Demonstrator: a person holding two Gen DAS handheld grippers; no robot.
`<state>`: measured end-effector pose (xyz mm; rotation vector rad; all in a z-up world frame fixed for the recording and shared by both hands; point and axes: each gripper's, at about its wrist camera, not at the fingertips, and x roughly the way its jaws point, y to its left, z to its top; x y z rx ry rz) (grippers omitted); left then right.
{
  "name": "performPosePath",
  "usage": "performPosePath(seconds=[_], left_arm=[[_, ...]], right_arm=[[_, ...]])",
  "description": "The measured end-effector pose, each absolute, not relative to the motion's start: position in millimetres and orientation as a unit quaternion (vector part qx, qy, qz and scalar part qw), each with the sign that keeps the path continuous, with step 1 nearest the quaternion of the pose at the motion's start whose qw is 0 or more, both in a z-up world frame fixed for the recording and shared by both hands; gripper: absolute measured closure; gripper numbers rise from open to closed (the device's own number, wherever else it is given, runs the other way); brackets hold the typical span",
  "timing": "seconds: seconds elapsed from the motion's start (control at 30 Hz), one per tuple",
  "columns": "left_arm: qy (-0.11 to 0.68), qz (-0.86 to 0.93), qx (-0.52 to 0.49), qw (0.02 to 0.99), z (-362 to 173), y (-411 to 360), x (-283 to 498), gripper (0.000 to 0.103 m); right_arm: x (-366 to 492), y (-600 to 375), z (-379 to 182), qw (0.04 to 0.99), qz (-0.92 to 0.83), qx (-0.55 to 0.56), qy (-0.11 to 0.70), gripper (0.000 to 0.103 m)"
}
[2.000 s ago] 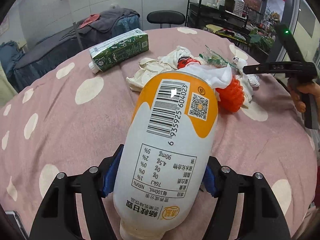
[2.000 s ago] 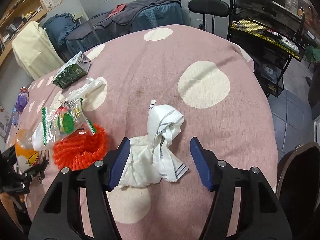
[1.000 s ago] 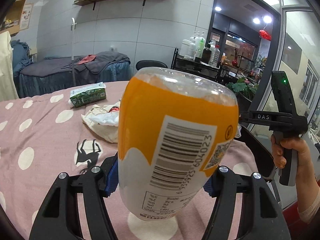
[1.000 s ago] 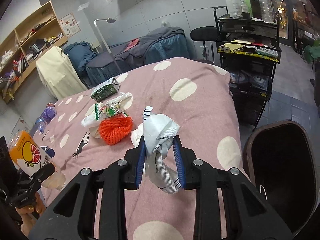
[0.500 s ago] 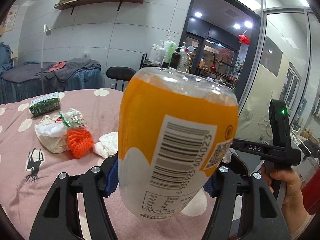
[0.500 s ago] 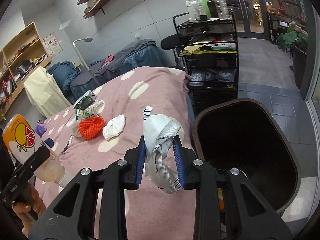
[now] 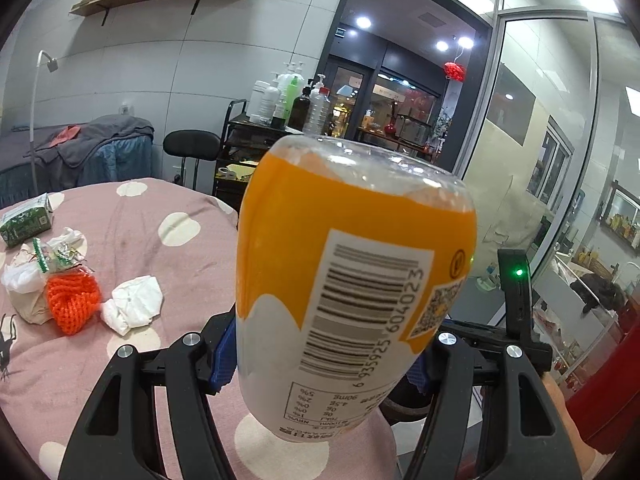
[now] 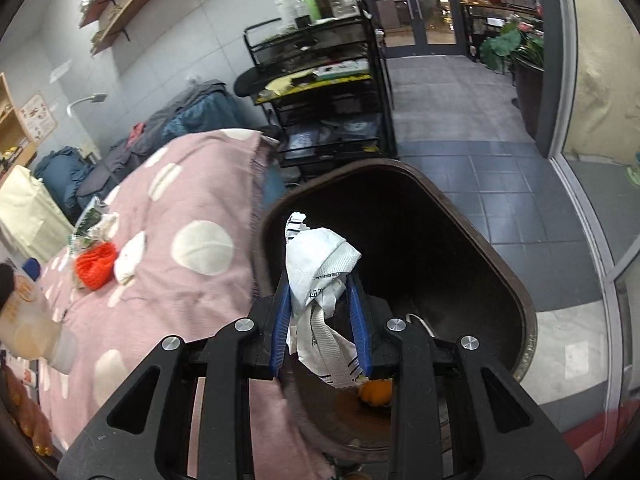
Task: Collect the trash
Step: 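Release the tissue over the brown bin with the right tool while the left tool carries the bottle, then lower the white-orange bottle into the bin and open the left tool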
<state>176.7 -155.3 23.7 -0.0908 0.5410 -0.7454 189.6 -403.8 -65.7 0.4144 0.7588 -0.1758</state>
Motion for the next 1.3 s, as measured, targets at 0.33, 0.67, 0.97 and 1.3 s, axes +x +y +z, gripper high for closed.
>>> performPosePath(seconds=[0.33,0.67,0.97,1.3], left_arm=[[0.277,-0.381,-0.032,0.881,20,-191,175,0.039],[0.297,-0.403,-0.017,0.865,11,-226,171,0.039],[0.321,-0.422,-0.011,0.848,0,-263,174,0.039],[0.353,-0.426,0.020,0.833,-17,-305,177,0.039]], right_arm=[[191,-414,-102,0.890,-0.117,0.190,0.398,0.051],[168,-424,-88,0.899,-0.139,0.200,0.365,0.028],[139,-450,-60,0.904,-0.185,0.225,0.312,0.025],[113,-482,-55,0.895,-0.229,0.252,0.290,0.025]])
